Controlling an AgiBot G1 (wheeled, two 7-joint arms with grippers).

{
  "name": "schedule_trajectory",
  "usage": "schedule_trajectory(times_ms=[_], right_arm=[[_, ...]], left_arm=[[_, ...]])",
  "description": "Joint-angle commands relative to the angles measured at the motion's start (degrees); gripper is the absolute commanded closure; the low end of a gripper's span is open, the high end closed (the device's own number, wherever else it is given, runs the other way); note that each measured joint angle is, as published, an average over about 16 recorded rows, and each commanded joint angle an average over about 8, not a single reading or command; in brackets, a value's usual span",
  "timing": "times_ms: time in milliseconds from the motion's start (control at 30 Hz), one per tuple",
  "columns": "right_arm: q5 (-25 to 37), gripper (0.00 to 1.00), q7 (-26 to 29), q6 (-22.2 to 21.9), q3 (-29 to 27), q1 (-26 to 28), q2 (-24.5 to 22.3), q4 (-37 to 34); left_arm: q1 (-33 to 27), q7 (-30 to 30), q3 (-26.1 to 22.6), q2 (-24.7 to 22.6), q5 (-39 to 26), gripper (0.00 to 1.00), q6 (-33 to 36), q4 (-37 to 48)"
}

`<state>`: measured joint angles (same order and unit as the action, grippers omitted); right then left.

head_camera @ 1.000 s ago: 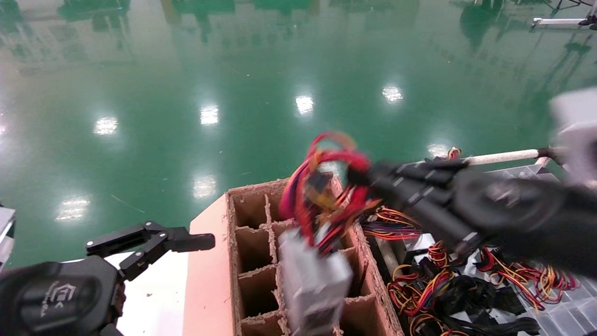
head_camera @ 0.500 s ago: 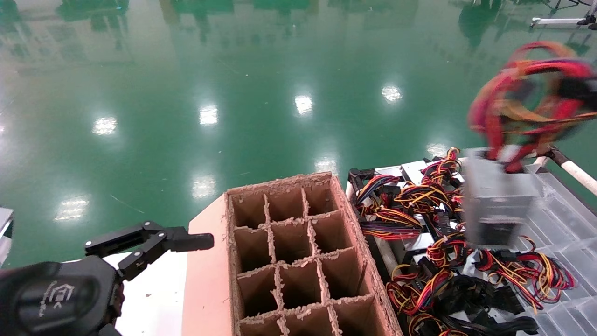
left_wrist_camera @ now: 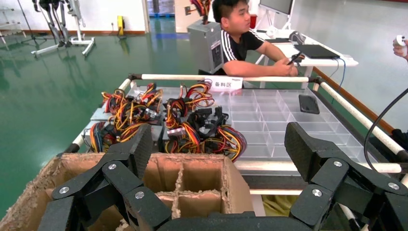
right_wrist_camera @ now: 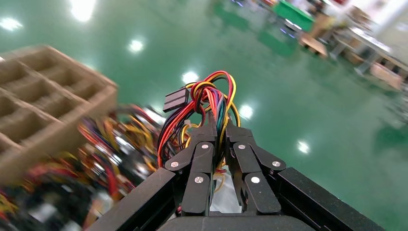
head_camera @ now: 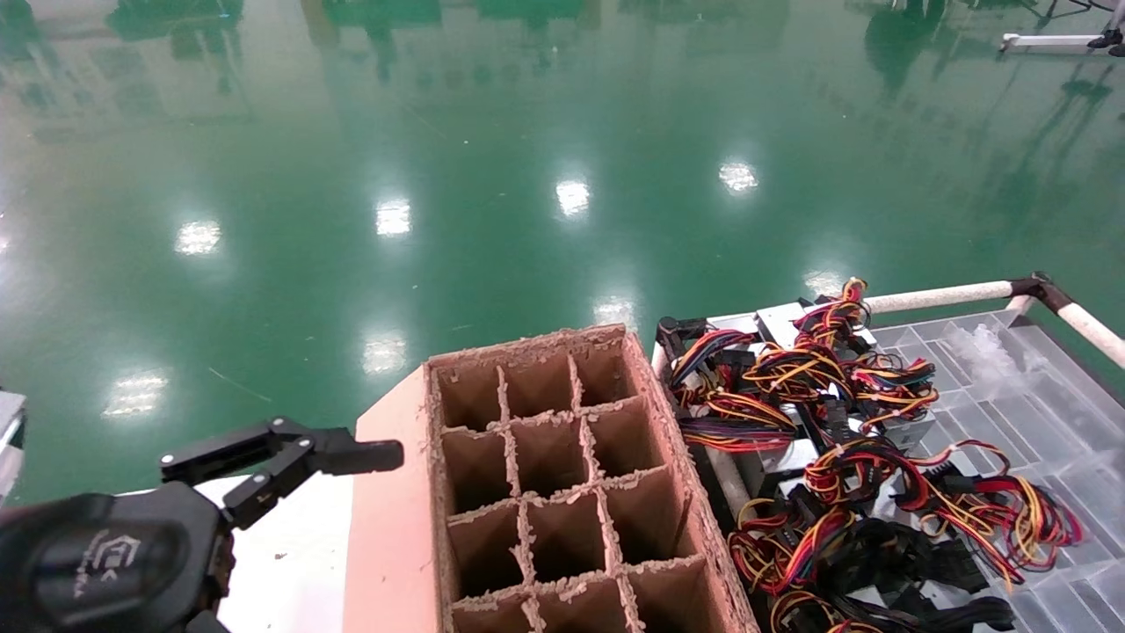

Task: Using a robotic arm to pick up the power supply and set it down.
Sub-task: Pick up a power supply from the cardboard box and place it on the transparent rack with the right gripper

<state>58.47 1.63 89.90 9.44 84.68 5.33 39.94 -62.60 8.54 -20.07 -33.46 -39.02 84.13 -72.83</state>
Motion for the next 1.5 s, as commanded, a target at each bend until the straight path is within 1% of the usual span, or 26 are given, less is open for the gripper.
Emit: schedule_trajectory(times_ms=[33,300,533,800,1133,1367,1500], right_arm=[[1.33,1.0,-1.48,-0.25,0.46,0.52,-1.71,-1.55],[5.69,1.0,-4.94,-0.04,2.68,-0.69,-4.1,-5.93],[7.21,1.0,-6.84,0.62,5.48,-3.16,-3.42,-8.86],[5.04,1.0,-7.4,1.11,8.56,-5.71,-0.94,-9.56],[0.45,1.0,-5.98,1.18,13.04,-8.43,2.38,-6.42],[-1.04,1.0,-5.03,1.21,16.68,-9.16,4.65,-4.33],[-1.9,1.0,-4.9,1.29,18.63,-9.29,4.86,-3.78]], left_arm=[[0.0,0.0,0.0,0.0,0.0,0.0,0.0,0.0],[0.0,0.0,-0.01,0.0,0.01,0.0,0.0,0.0],[0.0,-0.01,-0.02,0.01,0.01,0.0,-0.01,0.0],[-0.01,-0.01,-0.02,0.01,0.01,0.0,-0.01,0.0],[-0.01,-0.02,-0.03,0.01,0.02,0.0,-0.01,0.0],[-0.01,-0.02,-0.04,0.01,0.03,0.0,-0.01,0.0],[-0.01,-0.02,-0.04,0.02,0.03,0.0,-0.02,0.0]])
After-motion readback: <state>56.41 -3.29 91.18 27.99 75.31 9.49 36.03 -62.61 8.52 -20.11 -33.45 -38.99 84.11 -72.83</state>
